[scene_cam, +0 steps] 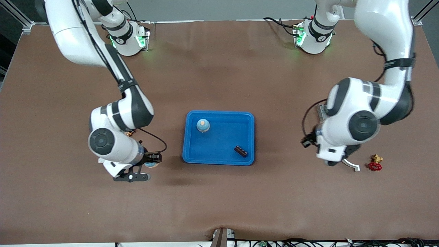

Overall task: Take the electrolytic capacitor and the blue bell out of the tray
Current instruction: 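Lower the capacitor beside the white arc while the right gripper lowers the bell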

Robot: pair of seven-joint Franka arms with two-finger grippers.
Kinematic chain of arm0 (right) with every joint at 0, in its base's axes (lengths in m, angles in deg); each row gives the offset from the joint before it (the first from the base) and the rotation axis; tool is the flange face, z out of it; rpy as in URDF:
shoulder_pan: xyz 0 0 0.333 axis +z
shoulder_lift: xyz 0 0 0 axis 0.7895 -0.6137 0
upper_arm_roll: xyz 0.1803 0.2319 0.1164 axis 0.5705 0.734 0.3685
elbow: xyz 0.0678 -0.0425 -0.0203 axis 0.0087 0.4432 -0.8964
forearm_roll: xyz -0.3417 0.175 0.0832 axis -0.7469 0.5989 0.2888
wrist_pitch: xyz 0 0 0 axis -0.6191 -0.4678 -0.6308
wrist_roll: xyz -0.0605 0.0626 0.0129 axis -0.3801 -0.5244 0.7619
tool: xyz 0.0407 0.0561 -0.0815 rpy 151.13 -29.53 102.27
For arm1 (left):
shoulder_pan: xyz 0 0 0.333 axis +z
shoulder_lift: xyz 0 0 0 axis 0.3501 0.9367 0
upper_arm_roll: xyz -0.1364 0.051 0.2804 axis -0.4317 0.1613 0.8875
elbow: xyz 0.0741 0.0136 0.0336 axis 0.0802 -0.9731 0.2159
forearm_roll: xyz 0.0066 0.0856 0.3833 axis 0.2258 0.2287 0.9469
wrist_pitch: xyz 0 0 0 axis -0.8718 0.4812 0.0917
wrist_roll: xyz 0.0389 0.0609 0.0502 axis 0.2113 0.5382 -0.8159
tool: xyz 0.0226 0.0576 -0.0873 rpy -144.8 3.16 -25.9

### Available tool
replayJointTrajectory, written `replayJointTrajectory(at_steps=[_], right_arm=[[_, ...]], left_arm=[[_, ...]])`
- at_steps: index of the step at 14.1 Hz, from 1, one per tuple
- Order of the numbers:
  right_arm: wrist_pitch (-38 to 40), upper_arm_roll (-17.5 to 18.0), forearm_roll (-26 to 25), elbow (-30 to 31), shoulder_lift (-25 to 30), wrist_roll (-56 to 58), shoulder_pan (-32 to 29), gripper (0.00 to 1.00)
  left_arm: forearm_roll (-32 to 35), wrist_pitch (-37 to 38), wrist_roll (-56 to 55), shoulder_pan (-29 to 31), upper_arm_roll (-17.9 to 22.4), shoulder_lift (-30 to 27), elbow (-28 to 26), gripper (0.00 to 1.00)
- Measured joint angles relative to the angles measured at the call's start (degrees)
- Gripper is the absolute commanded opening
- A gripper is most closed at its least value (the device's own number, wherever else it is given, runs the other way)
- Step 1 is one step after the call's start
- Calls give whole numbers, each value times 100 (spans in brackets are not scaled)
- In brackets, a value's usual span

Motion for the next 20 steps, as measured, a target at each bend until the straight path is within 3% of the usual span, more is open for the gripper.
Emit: replayJointTrajectory(at_steps=[4, 12, 15, 20], right_arm=[[-707, 3, 12, 777, 190, 582, -330, 0], [-2165, 144, 13, 2154, 286, 1498, -981, 0], [-2575, 396, 13, 2510, 290, 1548, -1273, 0], [-2717, 458, 13, 2721, 301, 1565, -1332, 0]], left_arm=[[27, -86, 1701, 966, -2, -217, -283, 9], [255, -2325, 3780, 1962, -8, -266, -1835, 10], [255, -2702, 4110, 2098, -8, -139, -2027, 10], [261, -3017, 4408, 2207, -8, 187, -2035, 10]])
